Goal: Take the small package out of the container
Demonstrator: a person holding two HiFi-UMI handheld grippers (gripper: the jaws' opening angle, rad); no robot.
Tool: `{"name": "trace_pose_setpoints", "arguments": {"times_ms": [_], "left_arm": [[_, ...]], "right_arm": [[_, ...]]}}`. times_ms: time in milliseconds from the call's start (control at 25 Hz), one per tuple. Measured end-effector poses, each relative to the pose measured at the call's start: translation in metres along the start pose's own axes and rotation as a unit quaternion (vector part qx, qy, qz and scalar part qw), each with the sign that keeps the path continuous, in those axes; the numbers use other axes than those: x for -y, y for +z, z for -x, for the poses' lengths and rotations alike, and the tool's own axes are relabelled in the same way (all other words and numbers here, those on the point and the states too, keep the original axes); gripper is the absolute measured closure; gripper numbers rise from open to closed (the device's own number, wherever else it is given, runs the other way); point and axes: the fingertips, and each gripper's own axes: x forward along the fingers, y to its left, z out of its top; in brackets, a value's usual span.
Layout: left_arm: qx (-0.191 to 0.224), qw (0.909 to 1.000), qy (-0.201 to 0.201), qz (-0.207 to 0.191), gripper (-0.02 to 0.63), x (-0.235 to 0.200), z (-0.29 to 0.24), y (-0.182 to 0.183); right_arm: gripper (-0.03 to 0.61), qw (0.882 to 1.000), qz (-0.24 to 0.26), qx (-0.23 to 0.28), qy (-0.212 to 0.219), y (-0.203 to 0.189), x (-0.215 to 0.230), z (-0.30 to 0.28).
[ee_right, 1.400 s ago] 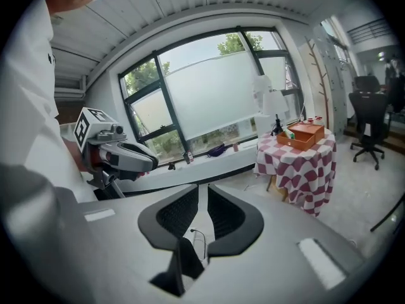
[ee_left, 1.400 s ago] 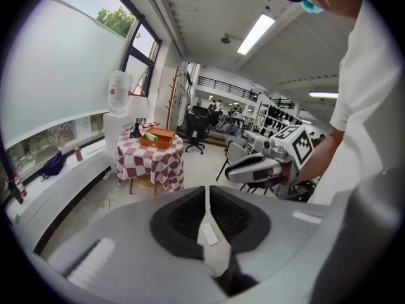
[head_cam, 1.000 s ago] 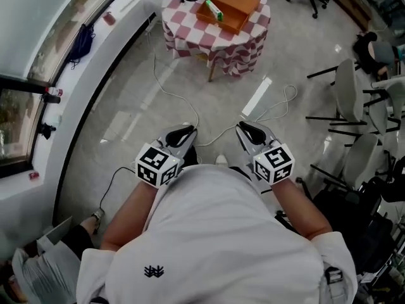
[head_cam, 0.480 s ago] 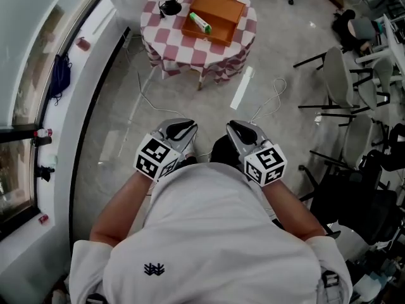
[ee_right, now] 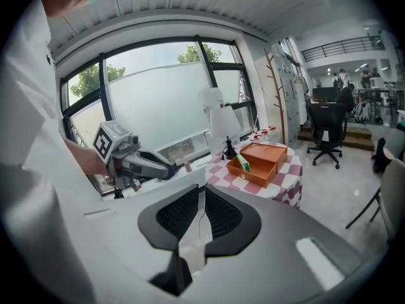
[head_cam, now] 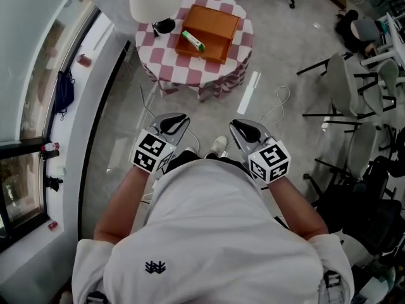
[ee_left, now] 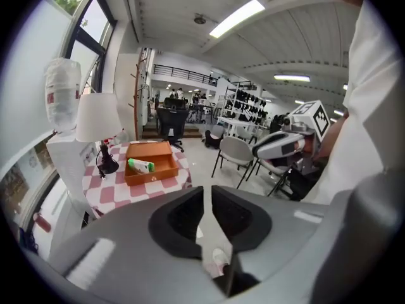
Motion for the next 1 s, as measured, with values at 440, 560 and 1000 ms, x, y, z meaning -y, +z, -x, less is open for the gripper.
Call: {"name": "trace_pose_setpoints", "arguments": {"times_ms": [440, 560, 1000], "left_arm": [[-0.102, 0.9781, 0.04, -0.177, 0.465, -0.099, -0.08, 0.05], [-0.132, 0.9593, 0.032, -0.247, 0.459, -0.137, -0.107, 0.062], [-0.224, 0.8665, -0.059, -0.442, 0.43, -0.235, -0.225, 0.061]], "right_arm": [[0.532, 0.994, -0.064, 0.02, -0.087, -0.014, 0.089, 0.035], [0.528, 0.987, -0.086, 0.034, -0.128, -0.006, 0.106, 0.042], [0.528, 0.959, -0.155, 0.073, -0.224, 0.031, 0.12, 0.001]]}}
